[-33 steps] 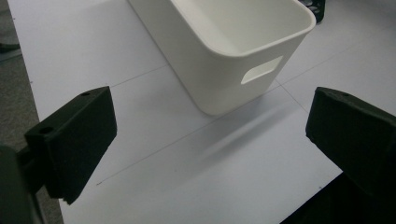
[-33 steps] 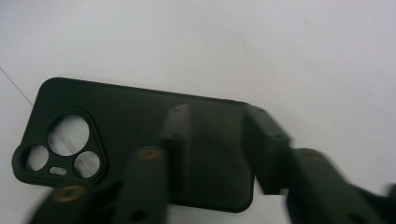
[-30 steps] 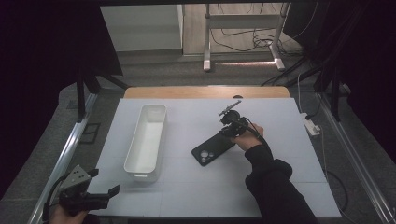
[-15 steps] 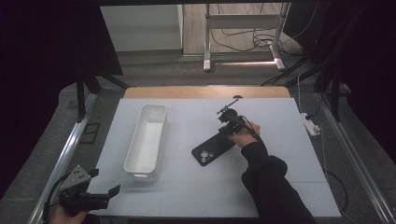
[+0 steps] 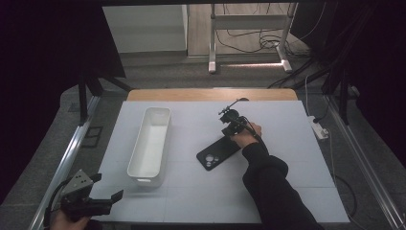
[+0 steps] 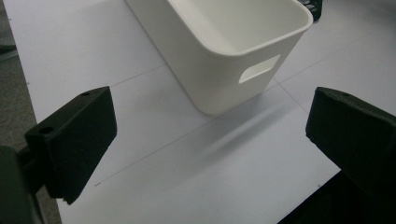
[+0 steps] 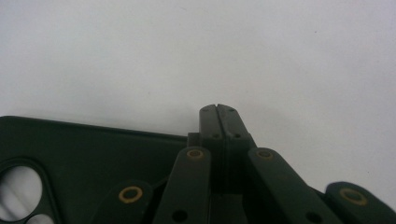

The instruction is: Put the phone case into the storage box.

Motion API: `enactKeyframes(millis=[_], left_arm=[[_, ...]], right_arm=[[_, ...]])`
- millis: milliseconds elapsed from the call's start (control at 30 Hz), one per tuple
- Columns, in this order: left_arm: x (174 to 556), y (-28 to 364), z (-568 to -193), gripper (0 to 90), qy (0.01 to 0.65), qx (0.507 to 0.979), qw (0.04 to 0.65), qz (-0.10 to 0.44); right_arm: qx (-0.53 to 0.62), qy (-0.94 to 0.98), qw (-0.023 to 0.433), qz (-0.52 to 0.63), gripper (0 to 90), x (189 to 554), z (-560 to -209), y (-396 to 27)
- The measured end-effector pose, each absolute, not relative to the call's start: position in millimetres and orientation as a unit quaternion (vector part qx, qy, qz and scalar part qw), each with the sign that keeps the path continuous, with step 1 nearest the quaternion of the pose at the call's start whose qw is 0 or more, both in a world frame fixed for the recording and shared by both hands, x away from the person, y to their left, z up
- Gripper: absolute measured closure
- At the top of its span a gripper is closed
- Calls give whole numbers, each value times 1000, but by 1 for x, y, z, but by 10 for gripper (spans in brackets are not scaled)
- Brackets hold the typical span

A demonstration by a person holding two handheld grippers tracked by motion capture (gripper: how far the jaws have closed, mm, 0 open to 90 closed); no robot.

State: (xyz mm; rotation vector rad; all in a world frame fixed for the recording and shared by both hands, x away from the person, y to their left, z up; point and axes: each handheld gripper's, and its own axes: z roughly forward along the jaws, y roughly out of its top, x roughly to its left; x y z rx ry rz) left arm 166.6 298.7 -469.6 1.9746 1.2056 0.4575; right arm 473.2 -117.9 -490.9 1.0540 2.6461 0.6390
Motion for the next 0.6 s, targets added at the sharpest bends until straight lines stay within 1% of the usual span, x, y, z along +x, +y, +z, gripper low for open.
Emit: enactKeyframes(millis=[333, 600], left_arm=[[167, 298, -470, 28, 473, 775, 380, 179], [167, 298, -470, 28, 471, 776, 379, 180]], right_arm=[[364, 899, 118, 211, 898, 479, -499, -119], [367, 903, 108, 197, 899, 479, -502, -121]])
